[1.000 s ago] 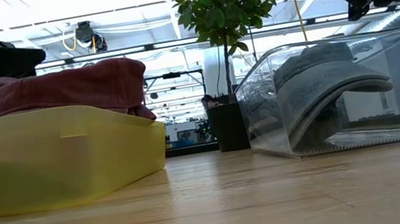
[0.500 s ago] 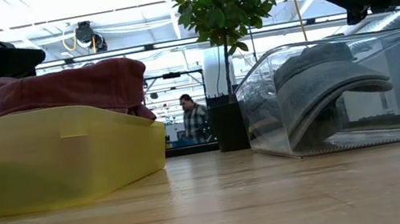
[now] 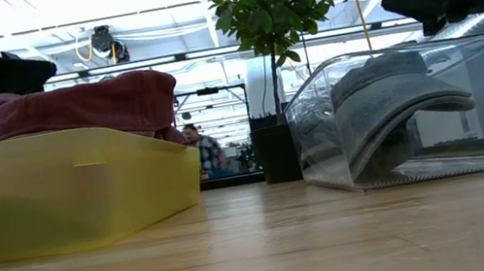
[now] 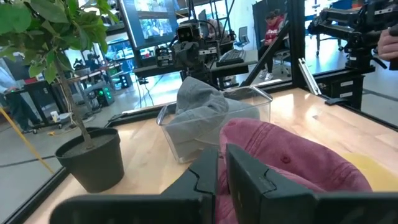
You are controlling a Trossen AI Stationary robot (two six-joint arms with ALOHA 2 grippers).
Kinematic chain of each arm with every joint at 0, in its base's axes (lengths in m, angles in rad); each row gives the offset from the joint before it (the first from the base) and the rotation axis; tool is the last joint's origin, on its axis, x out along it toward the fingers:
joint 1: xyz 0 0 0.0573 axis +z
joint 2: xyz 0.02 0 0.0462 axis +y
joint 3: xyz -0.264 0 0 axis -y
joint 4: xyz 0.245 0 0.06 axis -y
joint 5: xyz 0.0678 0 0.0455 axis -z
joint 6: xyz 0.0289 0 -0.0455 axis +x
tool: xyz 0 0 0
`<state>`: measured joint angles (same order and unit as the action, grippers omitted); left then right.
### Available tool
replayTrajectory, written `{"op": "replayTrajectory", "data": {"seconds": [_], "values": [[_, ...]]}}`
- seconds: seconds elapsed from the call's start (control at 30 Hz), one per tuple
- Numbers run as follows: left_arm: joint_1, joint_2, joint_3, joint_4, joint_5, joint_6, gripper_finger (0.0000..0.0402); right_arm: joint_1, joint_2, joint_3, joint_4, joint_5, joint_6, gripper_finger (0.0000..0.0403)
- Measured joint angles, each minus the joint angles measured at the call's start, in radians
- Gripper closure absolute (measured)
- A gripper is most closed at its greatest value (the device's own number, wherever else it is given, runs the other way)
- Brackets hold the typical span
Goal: Pick & Place hat
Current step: Return to Home Position
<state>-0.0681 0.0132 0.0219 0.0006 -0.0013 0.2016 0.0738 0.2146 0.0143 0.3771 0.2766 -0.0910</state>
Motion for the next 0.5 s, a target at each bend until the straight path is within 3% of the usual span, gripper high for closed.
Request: {"op": "replayTrajectory", "data": {"seconds": [0.5], "values": [[0.000,0.000,-0.001,0.002,0.000,-0.076,0.0360,0.000,0.000,0.000,-0.053,0.011,0.000,0.0403]]}}
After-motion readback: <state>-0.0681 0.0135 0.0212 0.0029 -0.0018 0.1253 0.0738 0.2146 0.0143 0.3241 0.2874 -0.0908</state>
